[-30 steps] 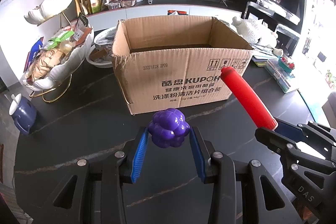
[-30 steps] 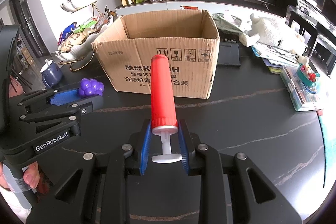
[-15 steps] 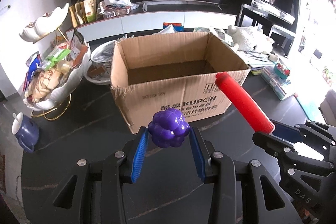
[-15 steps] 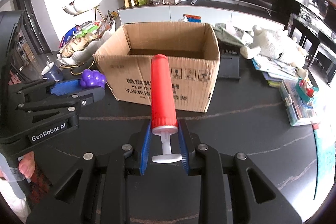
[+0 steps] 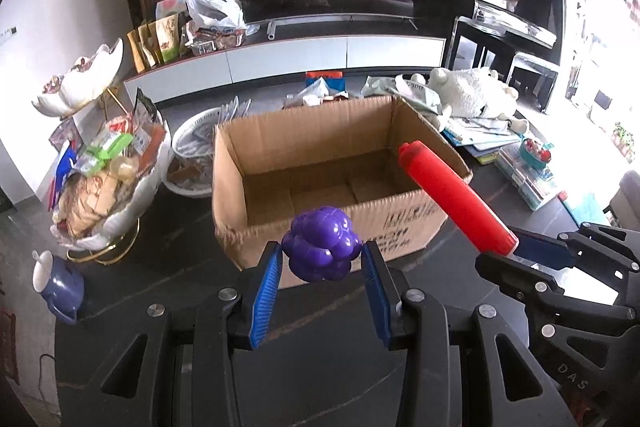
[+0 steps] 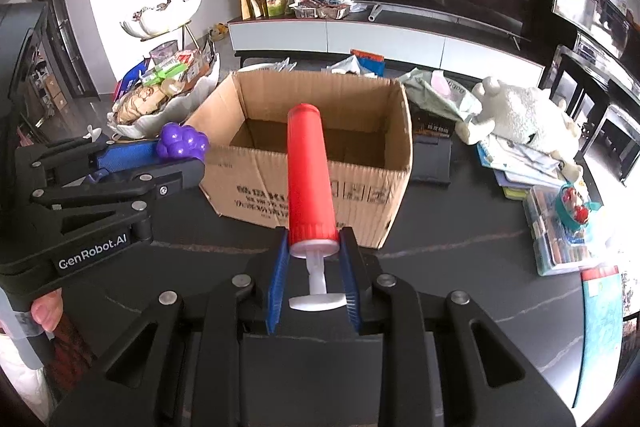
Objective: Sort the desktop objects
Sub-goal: 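Carry the grape ball with left tool while right tool carries red pump over box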
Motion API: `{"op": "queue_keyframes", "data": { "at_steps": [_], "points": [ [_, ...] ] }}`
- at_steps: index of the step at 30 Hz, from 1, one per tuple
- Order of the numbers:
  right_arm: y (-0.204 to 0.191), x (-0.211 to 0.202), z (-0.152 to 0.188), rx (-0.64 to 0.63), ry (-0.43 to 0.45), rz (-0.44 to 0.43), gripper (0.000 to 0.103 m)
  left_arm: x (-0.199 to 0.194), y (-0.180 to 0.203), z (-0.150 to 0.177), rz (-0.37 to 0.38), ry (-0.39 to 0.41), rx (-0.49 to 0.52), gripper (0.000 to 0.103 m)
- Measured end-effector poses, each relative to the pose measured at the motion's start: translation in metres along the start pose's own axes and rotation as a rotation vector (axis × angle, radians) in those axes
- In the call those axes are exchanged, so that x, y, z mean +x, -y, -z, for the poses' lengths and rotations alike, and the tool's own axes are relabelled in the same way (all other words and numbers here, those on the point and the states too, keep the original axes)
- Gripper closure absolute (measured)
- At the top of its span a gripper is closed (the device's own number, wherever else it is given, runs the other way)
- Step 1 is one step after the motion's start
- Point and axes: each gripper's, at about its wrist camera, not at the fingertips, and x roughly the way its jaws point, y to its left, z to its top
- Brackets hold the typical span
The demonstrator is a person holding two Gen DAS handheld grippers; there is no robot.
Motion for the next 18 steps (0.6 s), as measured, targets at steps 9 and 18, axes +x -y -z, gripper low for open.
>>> {"op": "queue_keyframes", "data": {
  "at_steps": [9, 18],
  "points": [
    [0.005, 0.008, -0.036, 0.006, 0.002, -0.022, 0.080, 0.015, -0.006, -0.028, 0.017, -0.014, -0.004, 0.066],
    [0.008, 0.041, -0.065, 0.002, -0.030, -0.017, 0.080, 0.042, -0.016, -0.043, 0.001, -0.040, -0.023, 0.066]
  ]
}}
